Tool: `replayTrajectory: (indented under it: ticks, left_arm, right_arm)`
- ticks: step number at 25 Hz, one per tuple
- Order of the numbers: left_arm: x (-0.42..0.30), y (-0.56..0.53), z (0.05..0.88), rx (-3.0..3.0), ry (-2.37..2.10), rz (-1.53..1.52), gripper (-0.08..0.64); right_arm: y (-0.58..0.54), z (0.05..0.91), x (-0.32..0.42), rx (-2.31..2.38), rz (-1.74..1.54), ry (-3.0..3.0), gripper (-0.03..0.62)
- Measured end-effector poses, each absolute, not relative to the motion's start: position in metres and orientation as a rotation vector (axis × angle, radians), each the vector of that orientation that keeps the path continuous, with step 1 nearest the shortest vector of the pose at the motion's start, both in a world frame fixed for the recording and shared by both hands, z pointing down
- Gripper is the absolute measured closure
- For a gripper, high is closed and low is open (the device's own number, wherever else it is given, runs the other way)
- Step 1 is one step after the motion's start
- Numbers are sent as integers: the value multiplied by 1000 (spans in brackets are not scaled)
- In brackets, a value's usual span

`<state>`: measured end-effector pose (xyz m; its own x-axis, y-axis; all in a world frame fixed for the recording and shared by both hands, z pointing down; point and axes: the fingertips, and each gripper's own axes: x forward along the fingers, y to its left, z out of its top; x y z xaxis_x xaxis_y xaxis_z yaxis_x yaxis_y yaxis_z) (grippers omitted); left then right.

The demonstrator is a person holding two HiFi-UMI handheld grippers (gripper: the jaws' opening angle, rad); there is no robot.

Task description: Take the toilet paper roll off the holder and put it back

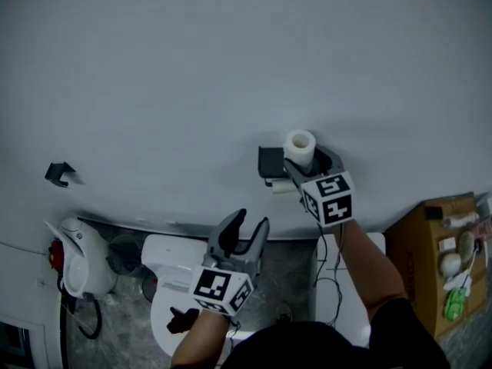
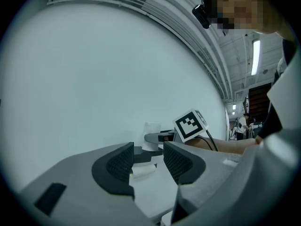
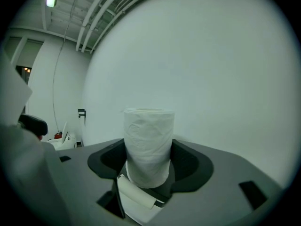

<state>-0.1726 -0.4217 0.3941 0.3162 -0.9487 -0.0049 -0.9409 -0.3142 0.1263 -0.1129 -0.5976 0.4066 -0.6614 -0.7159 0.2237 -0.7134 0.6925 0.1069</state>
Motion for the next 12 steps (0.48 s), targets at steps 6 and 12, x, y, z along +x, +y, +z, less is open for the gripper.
replayTrajectory:
  ticks: [6, 12]
  left_arm:
    - [-181, -386, 387, 2460, -1788, -129, 376]
    - [-193, -338, 384, 2460, -1796, -133, 376]
  right_arm:
    - [-550, 385, -119, 1119, -19, -2731, 307]
    - [-486, 377, -125, 1092, -7, -2771, 308]
